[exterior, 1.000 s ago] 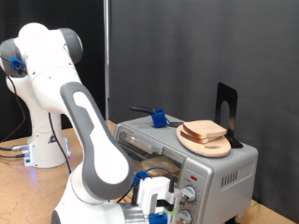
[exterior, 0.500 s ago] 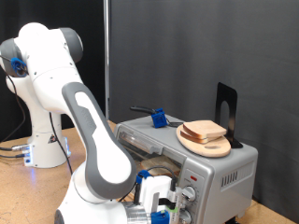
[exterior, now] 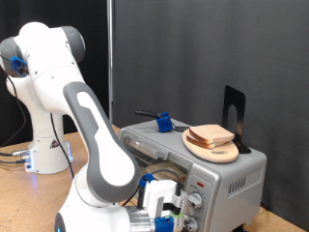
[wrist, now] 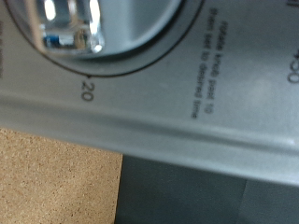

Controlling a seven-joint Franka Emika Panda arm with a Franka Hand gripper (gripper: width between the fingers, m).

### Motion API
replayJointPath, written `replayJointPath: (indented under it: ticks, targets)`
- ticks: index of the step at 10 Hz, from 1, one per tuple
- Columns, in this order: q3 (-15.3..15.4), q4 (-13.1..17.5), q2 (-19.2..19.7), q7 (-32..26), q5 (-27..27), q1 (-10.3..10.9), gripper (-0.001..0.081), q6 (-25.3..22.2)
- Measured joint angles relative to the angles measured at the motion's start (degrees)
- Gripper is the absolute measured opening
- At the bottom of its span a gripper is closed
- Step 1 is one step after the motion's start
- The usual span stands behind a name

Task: Make a piece of toast with the oven

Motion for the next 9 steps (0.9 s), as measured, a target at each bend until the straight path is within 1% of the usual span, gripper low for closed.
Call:
replayJointPath:
  ticks: [3, 4, 6, 9]
  targets:
    - [0.0, -0.3, 0.0, 0.0, 0.9, 0.0, 0.0097, 0.1]
    - [0.0, -0.5, 0.0, -2.5, 1.7, -0.1, 0.0097, 0.1]
    - [0.4, -1.3, 0.2, -10.9, 4.0, -0.6, 0.0098, -0.2]
    - [0.7, -1.1, 1.3, -19.9, 5.5, -1.4, 0.0098, -2.0]
